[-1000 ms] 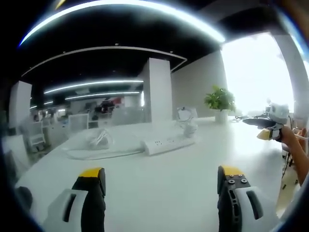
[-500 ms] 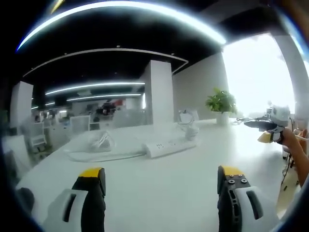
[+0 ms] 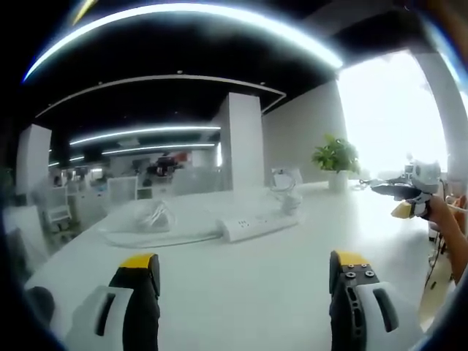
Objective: Straighten the power strip on the desk, plug the charger into it
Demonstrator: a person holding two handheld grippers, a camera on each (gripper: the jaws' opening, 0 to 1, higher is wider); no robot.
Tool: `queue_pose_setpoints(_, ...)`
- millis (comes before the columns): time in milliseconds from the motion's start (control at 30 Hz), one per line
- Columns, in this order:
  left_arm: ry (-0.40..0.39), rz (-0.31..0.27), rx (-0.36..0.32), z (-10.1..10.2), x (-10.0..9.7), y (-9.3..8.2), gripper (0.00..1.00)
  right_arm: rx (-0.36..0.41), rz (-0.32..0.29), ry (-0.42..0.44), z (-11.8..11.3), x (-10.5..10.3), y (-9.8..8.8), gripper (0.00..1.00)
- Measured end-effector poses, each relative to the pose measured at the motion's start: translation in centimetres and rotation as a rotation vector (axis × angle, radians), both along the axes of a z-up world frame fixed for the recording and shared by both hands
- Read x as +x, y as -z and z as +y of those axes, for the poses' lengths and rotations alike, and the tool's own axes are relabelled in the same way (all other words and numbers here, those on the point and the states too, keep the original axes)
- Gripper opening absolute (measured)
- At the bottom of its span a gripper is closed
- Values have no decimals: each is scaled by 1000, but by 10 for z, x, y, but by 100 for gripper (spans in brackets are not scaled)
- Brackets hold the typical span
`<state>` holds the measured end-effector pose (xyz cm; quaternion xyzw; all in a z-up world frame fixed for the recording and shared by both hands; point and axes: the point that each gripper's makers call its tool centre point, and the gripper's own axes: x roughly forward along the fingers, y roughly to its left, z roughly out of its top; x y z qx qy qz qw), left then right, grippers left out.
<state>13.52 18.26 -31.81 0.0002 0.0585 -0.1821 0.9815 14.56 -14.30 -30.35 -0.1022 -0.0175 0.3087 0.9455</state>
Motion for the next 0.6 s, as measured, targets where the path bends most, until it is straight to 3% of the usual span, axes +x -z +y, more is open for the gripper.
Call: queue_pose_setpoints(600,-3,10,-4,2,0,4,99,-9,9,-5,5,-2,3,95)
